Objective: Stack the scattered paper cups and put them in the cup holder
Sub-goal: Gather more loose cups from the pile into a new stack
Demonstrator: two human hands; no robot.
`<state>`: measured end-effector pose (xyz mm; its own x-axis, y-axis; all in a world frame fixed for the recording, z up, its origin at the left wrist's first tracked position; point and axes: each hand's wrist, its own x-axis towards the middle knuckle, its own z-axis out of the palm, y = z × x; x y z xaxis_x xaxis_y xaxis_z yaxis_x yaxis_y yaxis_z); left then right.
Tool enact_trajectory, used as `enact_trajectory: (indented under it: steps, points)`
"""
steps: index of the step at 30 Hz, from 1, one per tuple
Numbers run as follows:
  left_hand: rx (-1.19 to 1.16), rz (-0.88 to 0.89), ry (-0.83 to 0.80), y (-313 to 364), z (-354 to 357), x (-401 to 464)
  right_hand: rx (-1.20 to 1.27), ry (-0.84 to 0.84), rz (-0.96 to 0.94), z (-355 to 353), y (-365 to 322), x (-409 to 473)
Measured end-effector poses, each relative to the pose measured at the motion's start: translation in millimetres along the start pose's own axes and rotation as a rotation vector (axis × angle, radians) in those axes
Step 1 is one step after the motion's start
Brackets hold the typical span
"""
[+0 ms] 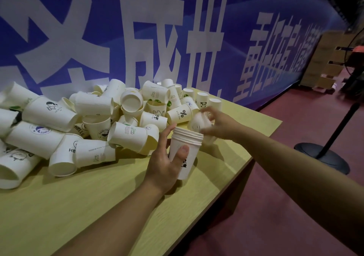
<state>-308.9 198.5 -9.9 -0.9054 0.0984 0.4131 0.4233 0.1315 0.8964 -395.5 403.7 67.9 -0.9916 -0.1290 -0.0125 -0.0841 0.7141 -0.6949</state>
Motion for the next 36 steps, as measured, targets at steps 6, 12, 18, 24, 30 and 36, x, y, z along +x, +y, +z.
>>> enact_trajectory:
  steps: [6,12,18,24,30,36]
  points:
    - [0.008,-0.018,-0.008,-3,0,2,0.695,0.11,-0.206,10,-35,-33]
    - [-0.004,-0.023,0.097,-6,0,4,0.518,0.176,-0.3,49,-23,-64]
    - [-0.023,-0.044,0.11,-7,-1,7,0.378,0.209,-0.309,39,-8,-48]
    - [-0.015,-0.041,0.16,-8,-3,8,-0.223,0.442,-0.11,1,7,39]
    - [0.025,-0.026,0.149,-7,-2,9,-0.434,0.354,0.138,-17,35,78]
    - [-0.003,-0.021,0.129,-9,-2,10,-0.385,0.568,-0.003,-12,40,80]
